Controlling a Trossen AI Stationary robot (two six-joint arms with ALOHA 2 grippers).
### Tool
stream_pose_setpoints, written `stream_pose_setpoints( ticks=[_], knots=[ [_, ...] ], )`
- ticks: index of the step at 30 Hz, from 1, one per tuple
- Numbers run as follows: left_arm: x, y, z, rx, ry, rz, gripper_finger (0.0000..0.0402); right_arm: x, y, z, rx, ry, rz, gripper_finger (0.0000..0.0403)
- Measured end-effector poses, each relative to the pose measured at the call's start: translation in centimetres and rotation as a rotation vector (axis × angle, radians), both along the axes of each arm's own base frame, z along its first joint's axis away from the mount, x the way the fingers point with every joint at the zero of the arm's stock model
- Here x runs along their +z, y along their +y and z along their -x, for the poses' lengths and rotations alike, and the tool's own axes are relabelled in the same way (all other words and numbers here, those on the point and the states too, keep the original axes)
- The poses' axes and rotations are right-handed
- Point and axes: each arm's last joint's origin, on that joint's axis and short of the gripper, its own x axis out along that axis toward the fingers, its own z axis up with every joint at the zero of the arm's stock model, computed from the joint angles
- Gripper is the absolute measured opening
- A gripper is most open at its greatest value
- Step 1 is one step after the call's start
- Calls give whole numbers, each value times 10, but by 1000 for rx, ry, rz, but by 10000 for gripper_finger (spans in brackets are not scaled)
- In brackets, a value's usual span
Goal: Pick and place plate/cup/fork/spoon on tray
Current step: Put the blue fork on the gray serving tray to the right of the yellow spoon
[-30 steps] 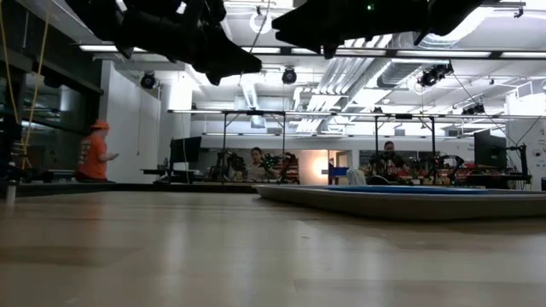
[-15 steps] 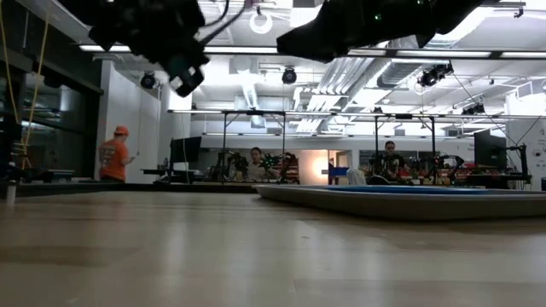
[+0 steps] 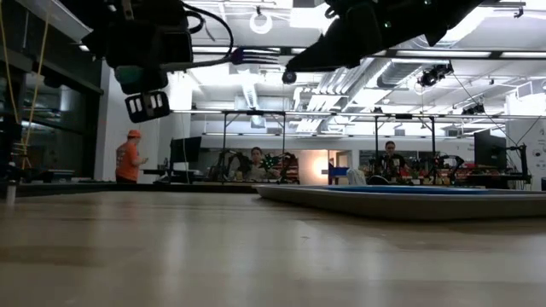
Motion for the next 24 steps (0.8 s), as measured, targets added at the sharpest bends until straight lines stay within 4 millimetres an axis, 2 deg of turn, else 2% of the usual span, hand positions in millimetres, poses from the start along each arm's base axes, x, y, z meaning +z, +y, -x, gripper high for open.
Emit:
stream_pose_setpoints(
  ticks=[7,13,24],
  knots=[
    [-10,1,-8,13,38,22,54,0,5,0,-26,10,103,195],
    [-15,2,-18,-16,-3,48,54,-1,6,0,-14,13,99,195],
    [-15,3,-20,-23,-27,41,54,-17,7,-12,-10,24,115,195]
  ],
)
